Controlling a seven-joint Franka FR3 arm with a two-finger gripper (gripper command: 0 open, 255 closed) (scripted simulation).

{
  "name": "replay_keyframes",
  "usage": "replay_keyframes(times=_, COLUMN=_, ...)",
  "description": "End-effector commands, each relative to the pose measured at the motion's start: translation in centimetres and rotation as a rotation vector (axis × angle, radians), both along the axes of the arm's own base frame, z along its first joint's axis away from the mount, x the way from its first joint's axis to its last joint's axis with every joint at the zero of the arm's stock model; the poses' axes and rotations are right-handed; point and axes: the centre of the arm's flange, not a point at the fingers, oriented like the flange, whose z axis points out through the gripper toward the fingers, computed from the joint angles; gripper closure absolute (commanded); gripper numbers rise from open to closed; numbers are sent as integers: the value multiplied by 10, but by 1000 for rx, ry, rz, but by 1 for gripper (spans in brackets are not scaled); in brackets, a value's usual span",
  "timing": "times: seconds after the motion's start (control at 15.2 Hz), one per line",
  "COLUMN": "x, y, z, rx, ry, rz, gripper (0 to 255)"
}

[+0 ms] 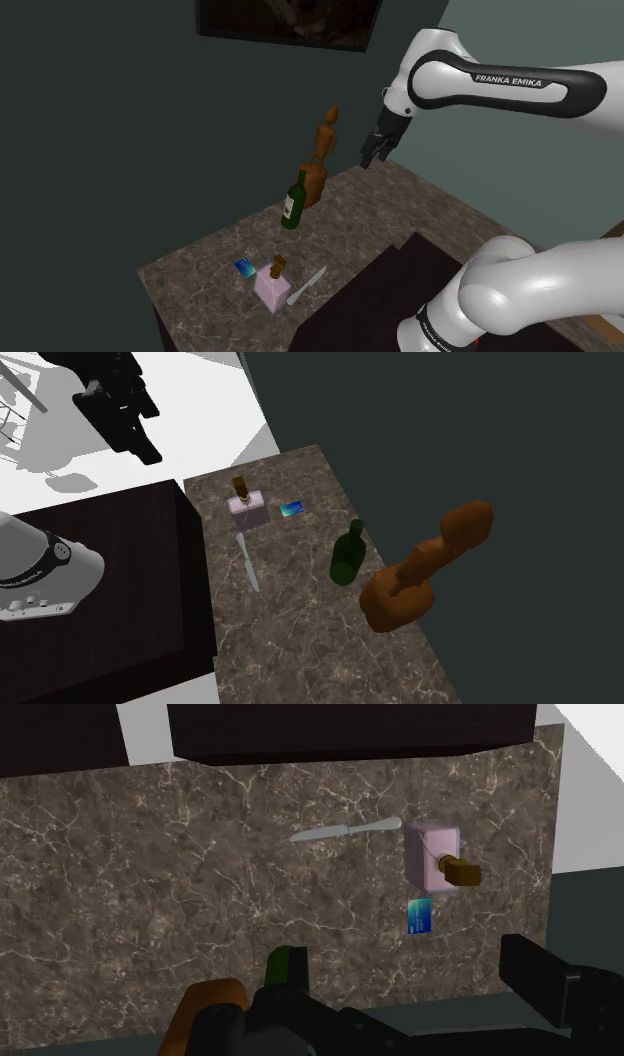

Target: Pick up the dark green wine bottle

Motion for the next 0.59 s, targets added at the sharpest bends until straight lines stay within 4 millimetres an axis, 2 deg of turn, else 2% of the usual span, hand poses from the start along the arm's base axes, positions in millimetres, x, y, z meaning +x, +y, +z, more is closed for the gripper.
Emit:
replay_keyframes(times=0.0, x=23, y=-5, z=-17, rx=-3, ry=3, rz=3, gripper=0)
replay_keyframes(times=0.53, x=107, y=-26, z=-81, rx=-14, ry=21, rz=15, gripper=0)
